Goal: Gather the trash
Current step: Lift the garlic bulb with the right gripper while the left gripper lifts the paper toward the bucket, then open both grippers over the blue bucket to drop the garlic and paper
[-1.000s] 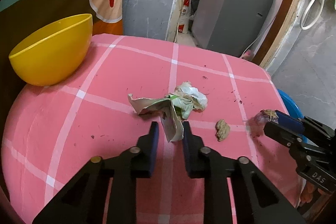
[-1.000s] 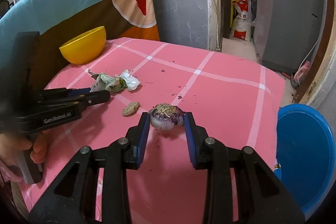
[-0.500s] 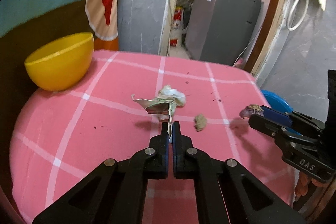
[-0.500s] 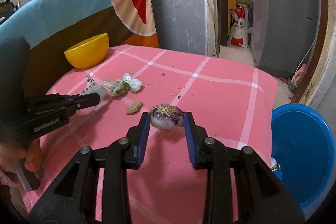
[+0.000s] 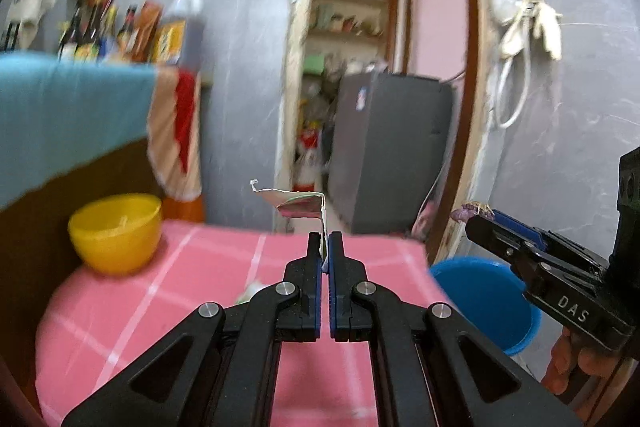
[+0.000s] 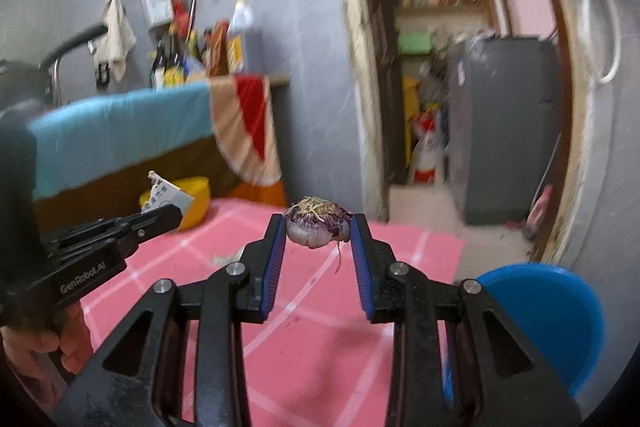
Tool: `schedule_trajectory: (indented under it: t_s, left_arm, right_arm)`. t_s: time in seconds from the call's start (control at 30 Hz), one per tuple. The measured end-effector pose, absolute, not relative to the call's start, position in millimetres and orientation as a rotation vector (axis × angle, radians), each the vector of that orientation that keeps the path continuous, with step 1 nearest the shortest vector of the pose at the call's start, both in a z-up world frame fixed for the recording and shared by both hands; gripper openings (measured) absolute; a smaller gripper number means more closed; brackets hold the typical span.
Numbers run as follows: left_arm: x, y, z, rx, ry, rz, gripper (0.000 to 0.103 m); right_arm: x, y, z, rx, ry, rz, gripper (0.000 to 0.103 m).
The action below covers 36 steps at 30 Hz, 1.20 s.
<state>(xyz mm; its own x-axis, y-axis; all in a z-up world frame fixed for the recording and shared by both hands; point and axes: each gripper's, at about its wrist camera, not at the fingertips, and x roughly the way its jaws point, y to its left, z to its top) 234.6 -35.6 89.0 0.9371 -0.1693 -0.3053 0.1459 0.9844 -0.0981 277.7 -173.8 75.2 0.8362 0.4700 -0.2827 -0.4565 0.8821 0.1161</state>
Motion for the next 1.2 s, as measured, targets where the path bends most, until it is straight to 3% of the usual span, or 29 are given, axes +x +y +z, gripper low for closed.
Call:
schedule_trajectory:
  t_s: [0.27,0.53,1.2]
  left_arm:
    - [234.8,-94.1,104.5,-0.051,0.236,-0.283,0.001]
    - [253.2,-155.5,104.4,-0.023,0.253,-0.395,0.001]
    - [348.0,-243.5,50.6,-0.02,0.693,-0.572,0.001]
  right_arm:
    - [258.9,-223.2,95.9,0.048,0.166,0.329,0.044]
    - [252.0,-279.2,95.4,0.059,0.153,0.191,0.044]
    - [298.0,-358.3,49.9,0.214,0.437,0.101,0.045]
